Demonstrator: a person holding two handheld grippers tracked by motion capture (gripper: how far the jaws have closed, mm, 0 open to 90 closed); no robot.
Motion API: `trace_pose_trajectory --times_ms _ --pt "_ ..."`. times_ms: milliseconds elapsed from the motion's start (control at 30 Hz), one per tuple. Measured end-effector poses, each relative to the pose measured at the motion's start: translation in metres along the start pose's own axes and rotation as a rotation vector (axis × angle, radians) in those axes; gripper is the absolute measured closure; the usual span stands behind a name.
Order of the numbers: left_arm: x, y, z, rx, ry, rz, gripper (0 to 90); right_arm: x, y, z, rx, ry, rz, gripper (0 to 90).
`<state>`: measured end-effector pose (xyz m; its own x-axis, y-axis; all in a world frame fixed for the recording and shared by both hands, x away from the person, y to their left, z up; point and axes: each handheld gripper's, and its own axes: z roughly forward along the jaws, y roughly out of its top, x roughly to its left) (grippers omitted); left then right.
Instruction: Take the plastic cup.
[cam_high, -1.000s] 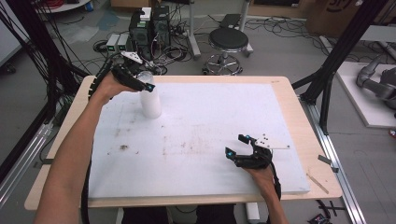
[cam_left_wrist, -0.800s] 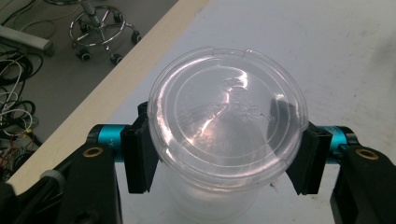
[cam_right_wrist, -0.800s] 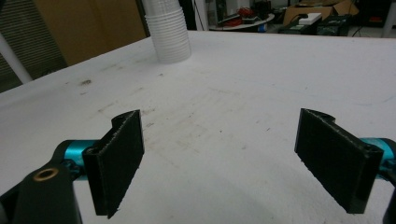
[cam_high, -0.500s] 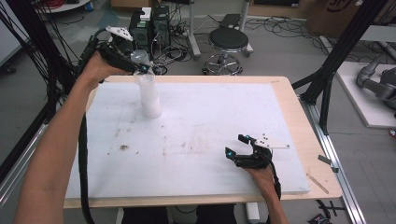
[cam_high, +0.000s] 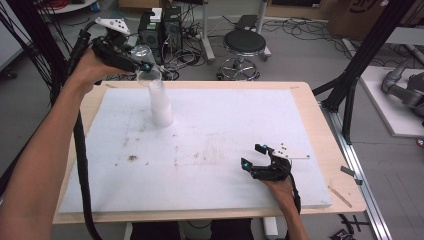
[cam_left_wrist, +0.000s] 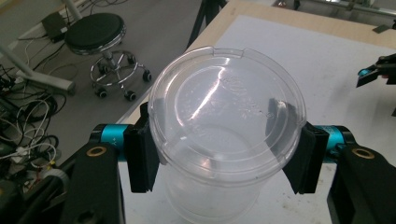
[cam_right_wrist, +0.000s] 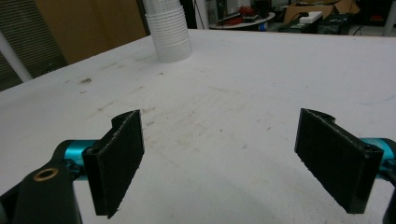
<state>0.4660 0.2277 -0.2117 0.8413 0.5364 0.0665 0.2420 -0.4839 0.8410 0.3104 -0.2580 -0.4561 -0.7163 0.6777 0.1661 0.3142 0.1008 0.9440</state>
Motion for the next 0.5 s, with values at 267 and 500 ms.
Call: trace_pose_trajectory --times_ms 267,500 --pt "-0.042 -0.027 -0.015 -0.125 -0.076 0.021 38.9 0.001 0.0 -0.001 -0.008 0.001 -0.01 15.8" --pt "-0.087 -0.062 -0.011 -0.216 -0.157 0.012 39.0 0.001 0.0 -0.001 -0.006 0.0 -0.02 15.8"
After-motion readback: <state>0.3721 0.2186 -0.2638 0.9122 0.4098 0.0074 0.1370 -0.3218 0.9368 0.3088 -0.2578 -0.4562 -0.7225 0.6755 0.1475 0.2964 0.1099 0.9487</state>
